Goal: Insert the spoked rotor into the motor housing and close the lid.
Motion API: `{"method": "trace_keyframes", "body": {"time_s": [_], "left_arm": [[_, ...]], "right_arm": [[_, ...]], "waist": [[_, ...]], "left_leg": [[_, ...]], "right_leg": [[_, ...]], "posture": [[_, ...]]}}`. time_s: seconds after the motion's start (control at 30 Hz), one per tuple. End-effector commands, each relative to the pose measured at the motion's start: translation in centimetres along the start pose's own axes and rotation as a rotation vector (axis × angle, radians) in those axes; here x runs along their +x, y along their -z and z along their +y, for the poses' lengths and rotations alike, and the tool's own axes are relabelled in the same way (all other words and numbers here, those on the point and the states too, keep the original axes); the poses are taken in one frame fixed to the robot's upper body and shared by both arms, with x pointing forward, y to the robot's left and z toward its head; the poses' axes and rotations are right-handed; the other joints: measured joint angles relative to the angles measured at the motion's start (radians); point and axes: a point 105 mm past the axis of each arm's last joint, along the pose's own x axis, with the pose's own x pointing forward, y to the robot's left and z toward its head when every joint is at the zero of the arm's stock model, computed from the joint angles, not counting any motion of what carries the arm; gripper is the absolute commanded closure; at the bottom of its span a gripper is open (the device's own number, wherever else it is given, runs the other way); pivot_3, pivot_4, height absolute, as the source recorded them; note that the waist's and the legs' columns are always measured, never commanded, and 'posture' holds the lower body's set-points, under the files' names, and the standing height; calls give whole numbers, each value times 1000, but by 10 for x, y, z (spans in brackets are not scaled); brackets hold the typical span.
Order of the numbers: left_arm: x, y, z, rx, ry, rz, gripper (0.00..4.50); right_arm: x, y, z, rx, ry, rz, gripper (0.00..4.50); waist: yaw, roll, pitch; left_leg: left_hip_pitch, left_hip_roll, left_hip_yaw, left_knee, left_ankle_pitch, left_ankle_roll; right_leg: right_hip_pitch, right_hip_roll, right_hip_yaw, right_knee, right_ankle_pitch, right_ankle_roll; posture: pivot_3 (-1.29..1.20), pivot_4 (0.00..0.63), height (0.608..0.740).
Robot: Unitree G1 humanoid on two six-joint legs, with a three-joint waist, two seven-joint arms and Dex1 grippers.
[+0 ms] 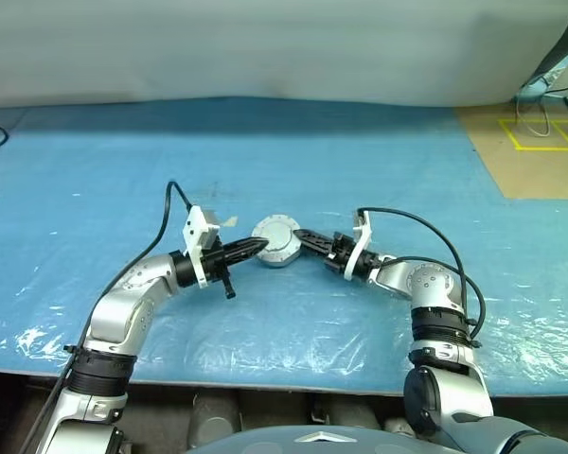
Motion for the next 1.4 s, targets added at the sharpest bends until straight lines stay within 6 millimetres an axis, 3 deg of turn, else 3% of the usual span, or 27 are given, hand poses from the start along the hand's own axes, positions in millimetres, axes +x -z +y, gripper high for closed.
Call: {"method": "trace_keyframes", "body": {"time_s": [0.03, 0.13, 0.23, 0.5, 0.63, 0.73, 0.83, 1.13, 1.4], "left_arm": [[-6, -17, 9, -76, -72, -98, 4500], [-12, -26, 14, -187, -95, -173, 3881], [-18, -31, 20, -269, -129, -227, 2847], [-18, -41, 37, -518, -162, -381, 32], [-5, -39, 33, -698, -112, -412, 32], [2, -21, 31, -815, -104, -361, 32], [1, -16, 33, -897, -107, -379, 32], [25, -34, 24, -956, 37, -472, 32], [32, -29, 9, -970, 122, -444, 32]], "right_arm": [[4, -24, 36, 8, -157, -86, 3423], [4, -38, 48, 15, -196, -140, 3423], [6, -48, 60, 19, -236, -168, 3423], [9, -42, 81, -9, -276, -115, 3423], [7, -41, 92, -34, -305, -104, 3423], [7, -41, 99, -46, -324, -100, 3423], [6, -43, 111, -68, -357, -96, 3423], [7, -38, 113, -76, -334, -70, 3423], [7, -36, 111, -85, -309, -42, 3423]], "waist": [[0, 0, 2], [0, 1, 6], [0, 1, 7], [3, 0, 7], [7, 0, 8], [8, 0, 8], [7, 0, 8], [24, 0, 8], [23, -1, 8]], "left_leg": [[0, 0, 0, 0, 0, 0], [0, -1, 0, 0, 0, 0], [-2, -1, 0, 0, 0, 0], [-2, -1, 0, 0, 0, 0], [-3, -1, 0, 2, 0, -1], [-2, -1, 0, 2, 0, -1], [-2, -1, -1, 2, 0, -1], [-2, -2, -1, 4, 0, -1], [-3, -2, -2, 4, 0, -1]], "right_leg": [[0, 0, 0, 0, 0, 0], [-1, 1, 0, 0, 0, 0], [-2, 2, 0, 0, 0, 0], [-2, 2, 0, 0, 1, 1], [-2, 2, 0, 1, 2, 2], [-2, 2, 0, 2, 2, 3], [-2, 2, 0, 2, 3, 4], [-2, 2, 0, 4, 3, 5], [-2, 2, 0, 4, 3, 5]], "posture": [[0, 150, 740], [0, 150, 740], [0, 150, 740], [0, 150, 740], [0, 150, 740], [0, 150, 740], [0, 150, 740], [0, 150, 740], [0, 150, 740]]}}
